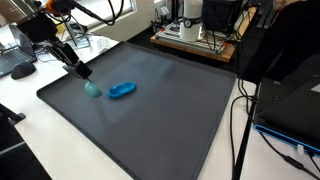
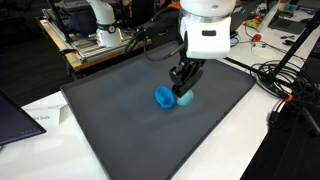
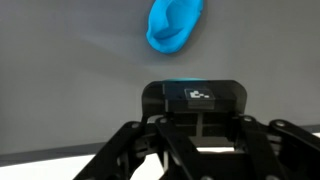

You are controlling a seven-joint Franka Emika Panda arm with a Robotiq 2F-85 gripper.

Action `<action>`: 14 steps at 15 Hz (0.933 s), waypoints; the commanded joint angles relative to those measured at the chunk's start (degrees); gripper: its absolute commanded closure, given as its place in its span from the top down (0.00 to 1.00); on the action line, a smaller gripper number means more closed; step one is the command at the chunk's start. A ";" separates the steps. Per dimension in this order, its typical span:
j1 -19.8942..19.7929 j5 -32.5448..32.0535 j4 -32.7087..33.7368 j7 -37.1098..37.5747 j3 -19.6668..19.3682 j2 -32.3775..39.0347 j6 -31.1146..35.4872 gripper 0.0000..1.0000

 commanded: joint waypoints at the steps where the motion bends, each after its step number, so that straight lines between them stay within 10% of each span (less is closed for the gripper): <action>1: -1.90 1.67 -4.34 -2.80 1.83 -2.52 1.86 0.22; 5: -3.65 2.74 -7.86 -6.80 4.10 -4.94 0.41 0.22; 6: -1.59 0.39 -2.79 -4.62 2.34 -1.13 1.11 0.47; 11: -2.49 0.96 -4.83 -5.62 3.41 -2.68 0.86 0.47; 12: -2.51 0.98 -4.99 -5.63 3.44 -2.71 0.86 0.22; 14: -2.70 1.07 -5.82 -5.97 3.57 -3.19 0.08 0.22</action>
